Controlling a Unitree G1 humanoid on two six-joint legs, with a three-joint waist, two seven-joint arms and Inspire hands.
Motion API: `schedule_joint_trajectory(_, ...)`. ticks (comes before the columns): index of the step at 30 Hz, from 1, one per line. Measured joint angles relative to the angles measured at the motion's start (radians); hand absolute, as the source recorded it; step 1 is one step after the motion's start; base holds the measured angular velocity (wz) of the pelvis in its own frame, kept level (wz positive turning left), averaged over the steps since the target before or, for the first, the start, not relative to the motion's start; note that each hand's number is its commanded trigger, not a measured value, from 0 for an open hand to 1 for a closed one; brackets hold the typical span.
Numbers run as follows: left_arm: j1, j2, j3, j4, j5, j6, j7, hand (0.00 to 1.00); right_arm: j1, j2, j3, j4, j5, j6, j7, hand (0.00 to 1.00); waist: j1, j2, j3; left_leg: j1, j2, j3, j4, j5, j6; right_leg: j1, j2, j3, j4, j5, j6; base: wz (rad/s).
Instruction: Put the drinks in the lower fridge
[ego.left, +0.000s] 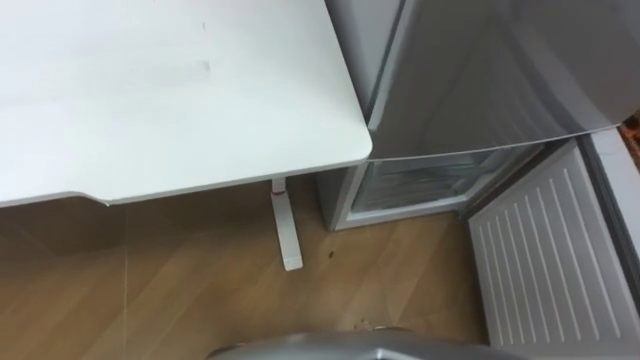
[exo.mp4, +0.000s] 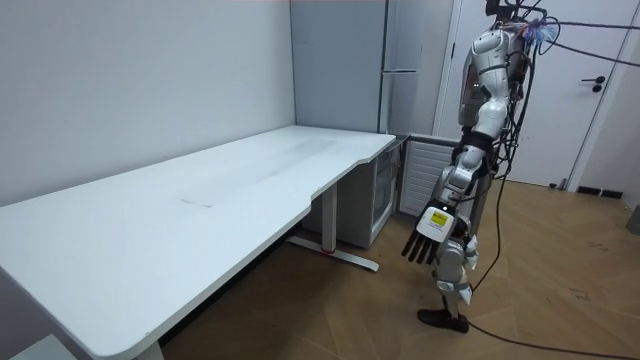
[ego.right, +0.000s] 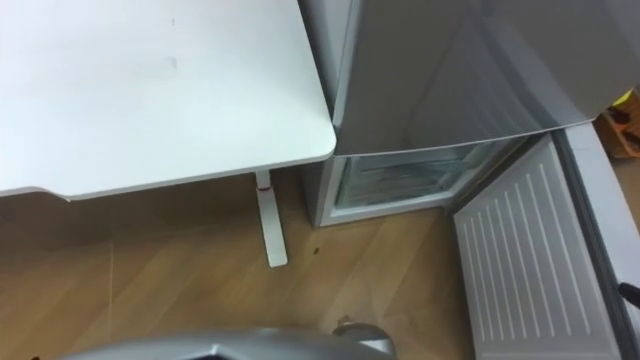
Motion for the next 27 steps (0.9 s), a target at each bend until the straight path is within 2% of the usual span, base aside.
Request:
schedule_joint_trajectory(5,-0.004,0.001,-0.001,0.000,0.000,0.005,-0.018,0.00,-0.009,-0.006,0.002,0.004,0.004,0.000,0.002,0.00,0.001,-0.003,-0.0004,-0.007,0.002,0.000,0.006,0.000,0.000,0.000,0.005,0.006,-0.004,0.001,0.000,0.00)
schedule_joint_trajectory(9,-0.005,0.005,-0.001,-0.001,0.001,0.011,-0.035,0.00,-0.018,-0.006,0.007,0.012,-0.018,0.001,0.031,0.00,0.000,0.005,-0.0046,-0.021,0.003,-0.008,0.011,-0.001,-0.002,0.000,0.006,-0.006,-0.004,0.001,-0.001,0.06)
schedule_joint_trajectory(10,-0.006,0.006,-0.004,-0.001,0.013,0.013,-0.035,0.00,-0.022,-0.006,0.024,0.017,-0.040,0.001,0.049,0.00,0.002,0.016,-0.0095,-0.018,0.004,-0.011,0.010,-0.002,-0.003,0.002,0.007,-0.007,-0.004,0.001,-0.001,0.04)
schedule_joint_trajectory(12,-0.007,0.007,-0.010,0.001,0.035,0.015,-0.042,0.00,-0.035,-0.005,0.059,0.026,-0.075,0.001,0.081,0.00,0.005,0.017,-0.0050,-0.016,0.007,-0.015,0.011,-0.002,-0.004,0.005,0.009,-0.008,-0.005,0.002,-0.003,0.00)
schedule_joint_trajectory(15,-0.006,0.011,-0.019,0.000,0.043,0.015,-0.057,0.00,-0.035,-0.006,0.092,0.026,-0.128,-0.003,0.114,0.00,0.016,0.022,-0.0036,-0.010,0.011,-0.010,0.011,-0.002,-0.006,0.007,0.013,-0.008,-0.005,0.004,-0.005,-0.02)
schedule_joint_trajectory(17,-0.005,0.011,-0.042,-0.001,0.042,0.016,-0.057,0.00,-0.027,-0.006,0.128,0.021,-0.153,-0.007,0.143,0.00,0.025,0.023,0.0081,0.000,0.014,-0.008,0.009,-0.003,-0.010,0.011,0.015,-0.006,-0.006,0.003,-0.008,-0.05)
schedule_joint_trajectory(21,-0.015,0.012,-0.070,-0.001,0.042,0.016,-0.058,0.00,-0.009,-0.005,0.181,-0.003,-0.175,-0.004,0.194,0.00,0.030,0.011,0.0074,-0.003,0.015,-0.007,0.003,-0.004,-0.013,0.009,0.018,0.000,-0.018,-0.002,-0.013,-0.02)
schedule_joint_trajectory(24,-0.032,0.015,-0.101,-0.001,0.042,0.016,-0.064,0.00,-0.005,-0.004,0.222,-0.017,-0.204,-0.004,0.233,0.00,0.032,0.014,0.0042,-0.007,0.015,-0.007,0.011,-0.004,-0.013,0.005,0.020,0.005,-0.022,0.002,-0.012,-0.04)
schedule_joint_trajectory(27,-0.052,0.015,-0.125,0.000,0.042,0.016,-0.088,0.00,0.034,0.001,0.247,-0.062,-0.233,-0.004,0.279,0.00,0.051,0.010,0.0033,-0.013,0.018,-0.002,0.011,-0.004,-0.013,0.002,0.024,0.015,-0.022,0.009,-0.014,-0.14)
